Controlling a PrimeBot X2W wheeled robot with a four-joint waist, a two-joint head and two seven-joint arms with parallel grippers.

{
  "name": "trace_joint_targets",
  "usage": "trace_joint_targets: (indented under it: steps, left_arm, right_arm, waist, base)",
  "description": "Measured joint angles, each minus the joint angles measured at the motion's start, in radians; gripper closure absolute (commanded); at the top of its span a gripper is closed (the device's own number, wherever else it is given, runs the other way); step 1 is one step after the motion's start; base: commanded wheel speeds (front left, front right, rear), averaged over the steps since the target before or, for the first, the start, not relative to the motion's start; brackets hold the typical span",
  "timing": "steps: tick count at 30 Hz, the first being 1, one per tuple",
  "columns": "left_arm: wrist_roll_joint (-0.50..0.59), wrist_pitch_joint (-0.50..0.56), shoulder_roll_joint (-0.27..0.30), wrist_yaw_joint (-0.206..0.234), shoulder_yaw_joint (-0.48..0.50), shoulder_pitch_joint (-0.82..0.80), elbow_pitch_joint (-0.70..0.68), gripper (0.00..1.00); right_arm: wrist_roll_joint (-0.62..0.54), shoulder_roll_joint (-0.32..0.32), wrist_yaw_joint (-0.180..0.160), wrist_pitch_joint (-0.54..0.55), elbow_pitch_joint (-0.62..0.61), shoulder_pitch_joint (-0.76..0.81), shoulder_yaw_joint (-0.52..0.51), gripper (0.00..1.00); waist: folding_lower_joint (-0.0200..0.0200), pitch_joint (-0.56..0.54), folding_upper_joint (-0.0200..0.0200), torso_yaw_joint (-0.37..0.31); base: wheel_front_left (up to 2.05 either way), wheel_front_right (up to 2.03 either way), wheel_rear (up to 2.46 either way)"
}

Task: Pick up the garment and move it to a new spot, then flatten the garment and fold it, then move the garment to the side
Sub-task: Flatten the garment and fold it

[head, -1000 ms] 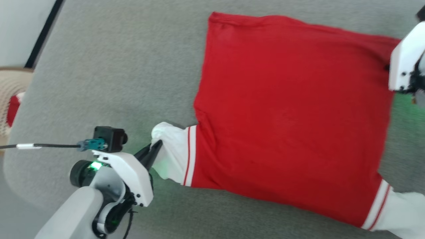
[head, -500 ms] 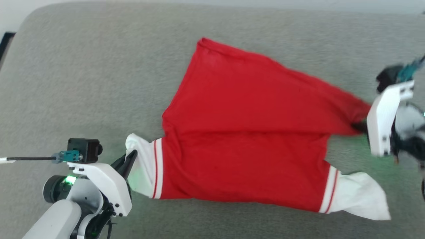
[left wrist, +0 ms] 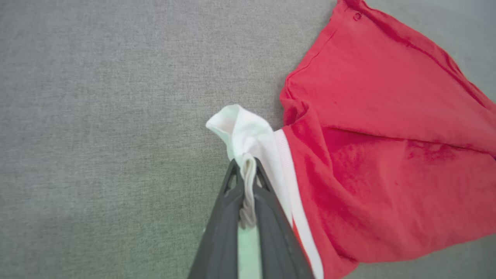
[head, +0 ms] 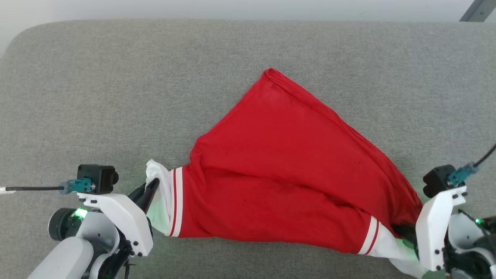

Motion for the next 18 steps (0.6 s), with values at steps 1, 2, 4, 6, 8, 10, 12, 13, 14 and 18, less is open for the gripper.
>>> trace_joint_targets:
  steps: [1, 2, 4, 6, 8, 10, 12, 13, 14, 18]
  left_arm:
    - [0.000, 0.000, -0.001, 0.000, -0.001, 0.000, 0.000, 1.00]
    - [0.000, 0.000, -0.002, 0.000, -0.002, 0.000, 0.001, 1.00]
    - [-0.002, 0.000, -0.002, 0.000, -0.002, 0.000, 0.003, 1.00]
    - [-0.004, 0.000, -0.004, 0.000, -0.004, 0.000, 0.006, 1.00]
    - [-0.006, 0.000, -0.004, -0.001, -0.006, 0.000, 0.009, 1.00]
    - [-0.007, -0.002, -0.004, -0.001, -0.005, 0.002, 0.011, 1.00]
    - [-0.007, -0.002, -0.003, -0.001, -0.007, 0.007, 0.012, 1.00]
    - [-0.008, -0.002, -0.003, -0.001, -0.007, 0.010, 0.012, 1.00]
    - [-0.008, -0.002, -0.002, -0.001, -0.007, 0.015, 0.011, 1.00]
    - [-0.014, -0.005, 0.001, 0.002, -0.006, 0.029, 0.007, 1.00]
  right_arm:
    - [-0.010, 0.019, 0.000, -0.014, -0.002, 0.013, -0.012, 0.80]
    - [-0.026, 0.036, 0.000, -0.027, 0.003, 0.020, -0.022, 0.50]
    - [-0.063, 0.050, 0.000, -0.045, 0.013, 0.028, -0.026, 0.00]
    - [-0.071, 0.071, 0.001, -0.057, 0.016, 0.034, -0.033, 0.00]
    - [-0.071, 0.084, 0.001, -0.056, -0.001, 0.038, -0.040, 0.00]
    - [-0.080, 0.082, 0.000, -0.044, -0.028, 0.048, -0.055, 0.00]
    - [-0.091, 0.080, 0.000, -0.032, -0.072, 0.065, -0.081, 0.00]
    - [-0.092, 0.081, 0.000, -0.021, -0.101, 0.074, -0.095, 0.00]
    - [-0.092, 0.087, 0.000, -0.011, -0.135, 0.083, -0.112, 0.00]
    - [-0.100, 0.124, 0.000, 0.040, -0.267, 0.124, -0.180, 0.00]
  waist:
    - [0.0000, 0.000, 0.0000, 0.001]
    - [0.0000, -0.001, 0.0000, 0.002]
    - [0.0000, -0.003, 0.0000, 0.004]
    - [0.0000, -0.005, 0.0000, 0.007]
    - [0.0000, -0.009, 0.0000, 0.009]
    - [0.0000, -0.014, 0.0000, 0.010]
    - [0.0000, -0.020, 0.0000, 0.011]
    - [0.0000, -0.022, 0.0000, 0.013]
    - [0.0000, -0.025, 0.0000, 0.014]
    - [0.0000, -0.034, 0.0000, 0.016]
  base:
    - [0.00, 0.00, 0.00]
    - [0.00, 0.00, 0.00]
    - [0.00, 0.00, 0.00]
    - [0.00, 0.00, 0.00]
    - [0.00, 0.00, 0.00]
    - [0.00, 0.00, 0.00]
    - [0.00, 0.00, 0.00]
    - [0.00, 0.00, 0.00]
    - [0.00, 0.00, 0.00]
    - [0.00, 0.00, 0.00]
